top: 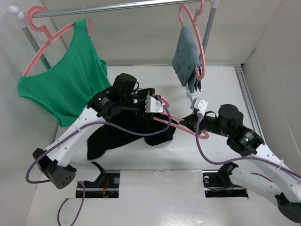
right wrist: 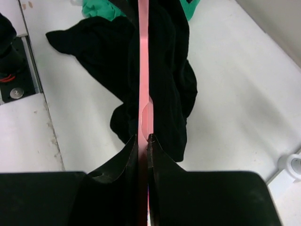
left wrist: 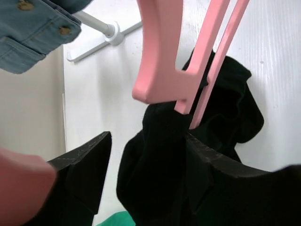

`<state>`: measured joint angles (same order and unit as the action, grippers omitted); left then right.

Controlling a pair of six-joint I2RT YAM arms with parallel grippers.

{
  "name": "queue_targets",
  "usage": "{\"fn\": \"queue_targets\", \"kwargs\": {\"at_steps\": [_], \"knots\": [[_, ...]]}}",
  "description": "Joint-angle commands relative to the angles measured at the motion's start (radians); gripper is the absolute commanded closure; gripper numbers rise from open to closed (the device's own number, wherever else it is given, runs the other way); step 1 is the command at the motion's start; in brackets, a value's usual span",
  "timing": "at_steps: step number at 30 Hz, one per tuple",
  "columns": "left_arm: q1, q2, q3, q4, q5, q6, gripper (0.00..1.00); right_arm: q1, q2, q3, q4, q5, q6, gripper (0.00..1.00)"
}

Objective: Place the t-shirt on the hanger
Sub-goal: Place tshirt on hanger

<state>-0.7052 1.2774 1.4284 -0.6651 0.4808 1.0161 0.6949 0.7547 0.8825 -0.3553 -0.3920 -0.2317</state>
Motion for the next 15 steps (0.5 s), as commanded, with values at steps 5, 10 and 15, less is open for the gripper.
{"fn": "queue_targets", "kwargs": {"at_steps": [5,10,15], "knots": [[0.012,0.08,0.018,-0.109,0.114,0.099,0.82,0.006,-0.002,0.065,0.162,-0.068,0.003,1.0],[0.012,0.105,0.064,-0.198,0.15,0.13,1.0,0.006,-0.002,0.065,0.171,-0.047,-0.015,1.0],[0.022,0.085,0.024,-0.212,0.189,0.13,0.99,0.006,0.017,0.065,0.171,-0.036,-0.044,1.0]]}}
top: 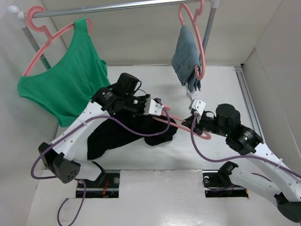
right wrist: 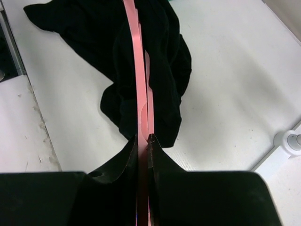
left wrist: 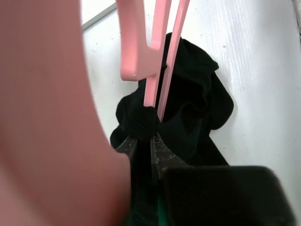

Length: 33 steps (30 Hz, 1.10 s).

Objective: Place the t-shirt on the hanger
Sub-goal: Place tshirt on hanger

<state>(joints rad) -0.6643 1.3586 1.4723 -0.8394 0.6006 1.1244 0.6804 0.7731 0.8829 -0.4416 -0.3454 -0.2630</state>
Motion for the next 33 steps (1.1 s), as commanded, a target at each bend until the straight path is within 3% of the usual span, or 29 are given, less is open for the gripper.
{"fn": "queue_targets", "kwargs": {"at_steps": [1,3,7,10,15,17,18,19,20,21,27,29,30,32,33], "knots": [[-0.009,0.004,-0.02,-0.023,0.079,0.006,0.92,0.021,-0.001,0.074,0.257,-0.083,-0.013,1.0],[0.009,-0.016,-0.047,0.003,0.099,-0.006,0.74,0.021,-0.001,0.074,0.257,-0.093,-0.013,1.0],[0.097,-0.036,-0.082,0.055,0.2,0.02,0.58,0.021,-0.001,0.074,0.257,-0.102,-0.013,1.0],[0.186,-0.062,-0.133,0.123,0.322,0.046,0.48,0.021,-0.001,0.094,0.257,-0.102,-0.013,1.0],[0.201,-0.043,-0.155,0.169,0.389,0.083,0.47,0.021,-0.001,0.103,0.257,-0.124,-0.013,1.0],[0.201,-0.014,-0.121,0.148,0.41,0.083,0.62,0.021,-0.001,0.103,0.257,-0.135,-0.013,1.0],[0.201,-0.004,-0.109,0.123,0.41,0.083,0.78,0.021,-0.001,0.103,0.267,-0.126,-0.004,1.0],[0.201,-0.004,-0.098,0.123,0.41,0.083,0.79,0.021,-0.001,0.103,0.267,-0.126,-0.004,1.0],[0.201,0.008,-0.086,0.102,0.41,0.083,0.92,0.021,-0.001,0.103,0.267,-0.126,-0.004,1.0],[0.201,0.008,-0.063,0.102,0.41,0.071,0.97,0.021,-0.001,0.103,0.267,-0.115,-0.004,1.0],[0.201,-0.003,-0.033,0.143,0.377,-0.047,1.0,0.021,0.038,0.094,0.258,-0.009,-0.004,1.0],[0.201,-0.03,-0.061,0.221,0.32,-0.217,1.0,0.021,0.086,0.14,0.206,0.067,0.005,0.7],[0.201,-0.039,-0.076,0.323,0.236,-0.292,1.0,0.021,0.106,0.168,0.178,0.109,0.014,0.5],[0.201,-0.07,-0.13,0.405,0.157,-0.476,1.0,0.021,0.173,0.276,0.094,0.228,0.015,0.24],[0.201,-0.079,-0.144,0.433,0.131,-0.517,1.0,0.021,0.192,0.312,0.069,0.273,0.039,0.2]]}}
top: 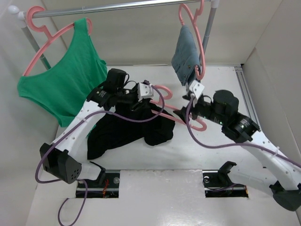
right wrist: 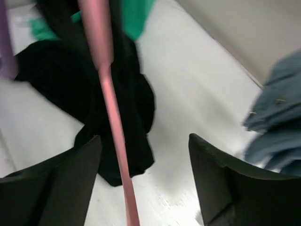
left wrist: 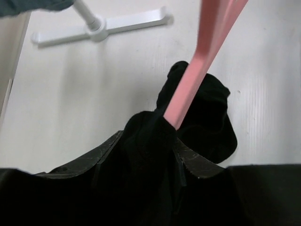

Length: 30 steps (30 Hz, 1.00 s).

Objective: Place the t-shirt on the hanger
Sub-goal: Place tshirt on hanger

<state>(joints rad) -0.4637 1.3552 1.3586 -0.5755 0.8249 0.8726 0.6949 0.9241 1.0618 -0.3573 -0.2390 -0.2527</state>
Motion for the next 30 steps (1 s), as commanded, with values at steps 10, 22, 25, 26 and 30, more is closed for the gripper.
{"fn": "queue_targets", "kwargs": {"at_steps": [10,22,25,26,30], "knots": [[0.01,-0.143,-0.13,0.316,-0.247,-0.543,1.0,0.051,0.016,0.207,-0.031,0.492,0.291,0.0],[0.019,-0.153,-0.18,0.407,-0.172,-0.615,1.0,0.18,0.134,-0.068,0.172,0.424,0.501,0.54],[0.019,-0.153,-0.181,0.407,-0.162,-0.606,1.0,0.18,0.252,-0.037,0.207,0.425,0.547,0.43],[0.019,-0.153,-0.181,0.407,-0.162,-0.606,1.0,0.18,0.281,-0.037,0.227,0.394,0.569,0.37],[0.019,-0.153,-0.19,0.427,-0.162,-0.606,1.0,0.189,0.386,-0.049,0.307,0.383,0.717,0.38]]}}
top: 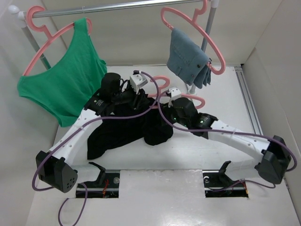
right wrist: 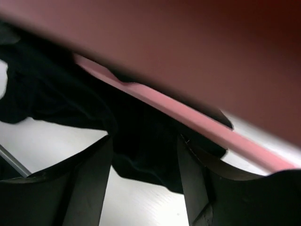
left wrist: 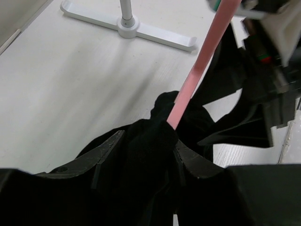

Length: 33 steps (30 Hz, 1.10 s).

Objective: Place the t-shirt on the hanger
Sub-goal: Place tshirt on hanger

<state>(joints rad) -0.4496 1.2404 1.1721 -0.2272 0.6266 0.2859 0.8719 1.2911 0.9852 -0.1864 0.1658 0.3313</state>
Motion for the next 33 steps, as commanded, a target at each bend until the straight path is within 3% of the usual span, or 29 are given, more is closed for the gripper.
{"fn": "queue_targets", "kwargs": {"at_steps": [1,4,8,13,17,25,33], "knots": [[0.005,-0.038,-0.003,0.078,0.036,-0.019,1.0,0.012,0.03,0.004,0.136,-0.002,0.194,0.38],[0.005,-0.047,-0.012,0.098,0.036,-0.019,1.0,0.058,0.056,-0.031,0.136,0.11,0.279,0.39],[0.005,-0.047,-0.012,0.098,0.036,-0.028,1.0,0.076,0.082,-0.04,0.136,0.141,0.339,0.41],[0.005,-0.047,-0.022,0.117,0.045,-0.039,1.0,0.105,0.082,-0.04,0.001,0.292,0.368,0.42],[0.005,-0.047,-0.04,0.127,0.045,-0.039,1.0,0.199,-0.054,0.001,-0.104,0.49,0.342,0.4],[0.005,-0.047,-0.031,0.137,0.054,-0.068,1.0,0.208,-0.026,-0.103,0.01,0.459,0.416,0.4],[0.005,-0.047,-0.031,0.137,0.055,-0.079,1.0,0.208,0.122,0.007,0.05,0.492,0.403,0.39]]}}
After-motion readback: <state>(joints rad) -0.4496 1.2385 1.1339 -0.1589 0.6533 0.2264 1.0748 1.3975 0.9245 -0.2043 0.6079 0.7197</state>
